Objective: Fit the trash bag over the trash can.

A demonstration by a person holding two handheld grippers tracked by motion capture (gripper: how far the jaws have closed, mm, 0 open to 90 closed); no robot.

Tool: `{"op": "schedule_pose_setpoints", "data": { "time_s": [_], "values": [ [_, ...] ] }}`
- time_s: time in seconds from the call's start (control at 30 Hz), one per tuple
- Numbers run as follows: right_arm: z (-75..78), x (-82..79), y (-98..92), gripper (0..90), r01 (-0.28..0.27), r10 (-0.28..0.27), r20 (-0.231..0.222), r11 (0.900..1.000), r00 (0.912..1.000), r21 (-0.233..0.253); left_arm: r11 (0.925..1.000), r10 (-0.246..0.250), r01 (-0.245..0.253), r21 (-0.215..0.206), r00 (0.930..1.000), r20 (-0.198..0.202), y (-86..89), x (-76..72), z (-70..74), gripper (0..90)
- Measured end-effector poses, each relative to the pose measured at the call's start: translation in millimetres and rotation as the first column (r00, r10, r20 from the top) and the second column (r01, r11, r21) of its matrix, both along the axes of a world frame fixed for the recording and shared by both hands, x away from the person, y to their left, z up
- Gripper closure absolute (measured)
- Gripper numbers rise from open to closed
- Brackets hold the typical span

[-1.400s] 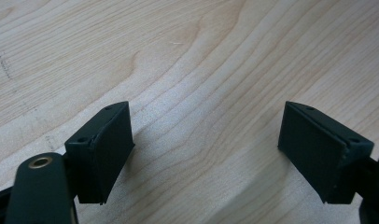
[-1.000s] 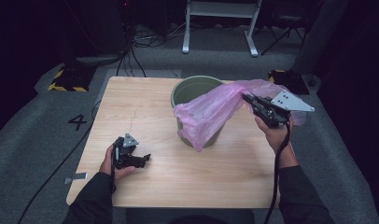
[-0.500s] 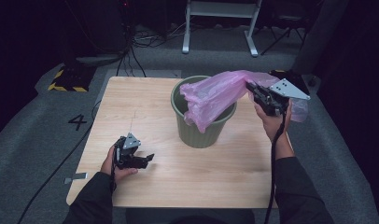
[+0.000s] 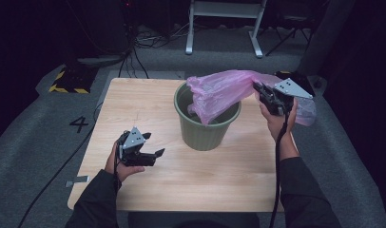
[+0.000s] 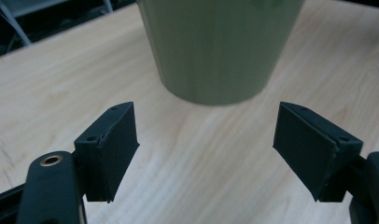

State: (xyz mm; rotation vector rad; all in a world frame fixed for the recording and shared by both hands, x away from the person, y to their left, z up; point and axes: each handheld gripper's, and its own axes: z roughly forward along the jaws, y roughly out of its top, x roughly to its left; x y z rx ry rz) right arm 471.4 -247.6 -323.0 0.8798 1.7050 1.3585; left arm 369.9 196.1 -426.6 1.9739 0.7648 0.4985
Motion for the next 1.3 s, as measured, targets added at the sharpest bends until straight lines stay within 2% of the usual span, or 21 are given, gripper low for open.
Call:
{"op": "schedule_pose_setpoints", "data": {
  "time_s": [0.13, 0.23, 0.43, 0.5, 0.6, 0.73, 0.8, 0.9, 1.0, 1.07, 1.17, 1.2, 1.3],
  "values": [
    [-1.1, 1.5, 1.5, 88.0, 0.013, -0.013, -0.002, 1.0, 0.9999, -0.018, 0.9999, 0.005, -0.005, -0.016, 0.9993, 0.037, 0.1, 10.5, 16.3, 21.9],
    [-1.6, 2.5, 2.3, 87.9, 0.017, -0.017, -0.003, 0.999, 0.9998, -0.03, 0.9997, 0.024, -0.023, -0.011, 0.9981, 0.057, 1.4, 23.1, 28.7, 22.0],
    [-1.6, 2.9, 3.2, 87.9, 0.016, -0.016, -0.003, 0.999, 0.9999, -0.037, 0.9978, 0.065, -0.066, 0.005, 0.9969, 0.045, 7.2, 53.9, 35.1, 21.9],
    [-2.0, 4.0, 3.9, 87.9, 0.015, -0.016, -0.006, 0.999, 0.9999, -0.043, 0.9975, 0.07, -0.07, 0.004, 0.9958, 0.06, 6.5, 63.3, 36.8, 22.0],
    [-2.7, 5.4, 6.3, 87.9, 0.01, -0.011, -0.01, 0.999, 0.9999, -0.054, 0.9972, 0.067, -0.065, -0.036, 0.9963, 0.054, 3.7, 73.5, 44.4, 25.8],
    [-2.6, 5.9, 10.5, 87.9, 0.002, -0.003, -0.013, 0.997, 0.9999, -0.073, 0.993, 0.084, -0.075, -0.091, 0.9916, 0.098, -2.9, 77.1, 64.6, 26.2],
    [-2.2, 5.7, 13.8, 87.9, -0.001, 0.0, -0.012, 0.996, 0.9999, -0.091, 0.992, 0.083, -0.07, -0.105, 0.9892, 0.121, -7.6, 76.9, 75.9, 26.6],
    [-1.8, 4.9, 16.8, 87.9, -0.004, 0.003, -0.009, 0.995, 1.0, -0.103, 0.9913, 0.049, -0.029, -0.129, 0.9872, 0.152, -17.5, 75.5, 94.5, 26.5],
    [-2.7, 3.4, 19.5, 87.9, 0.002, -0.002, -0.007, 0.993, 1.0, -0.118, 0.9876, 0.008, 0.016, -0.156, 0.9879, 0.155, -30.2, 72.3, 106.8, 25.9],
    [-3.8, 2.3, 20.3, 87.9, 0.008, -0.01, -0.011, 0.992, 0.9999, -0.13, 0.9857, -0.028, 0.055, -0.159, 0.9848, 0.172, -40.6, 67.8, 112.9, 25.8],
    [-5.4, 0.6, 19.5, 87.8, 0.008, -0.009, -0.008, 0.99, 0.9999, -0.141, 0.9875, -0.06, 0.085, -0.133, 0.9807, 0.186, -56.6, 63.0, 118.7, 24.3],
    [-5.8, 0.0, 19.0, 87.8, 0.008, -0.009, -0.007, 0.989, 0.9999, -0.146, 0.9894, -0.063, 0.086, -0.117, 0.9797, 0.19, -61.1, 63.2, 119.7, 23.5],
    [-7.2, -2.0, 16.1, 87.6, -0.002, 0.002, -0.005, 0.99, 1.0, -0.14, 0.992, -0.05, 0.07, -0.105, 0.9818, 0.183, -70.6, 69.2, 121.3, 22.3]
  ]
}}
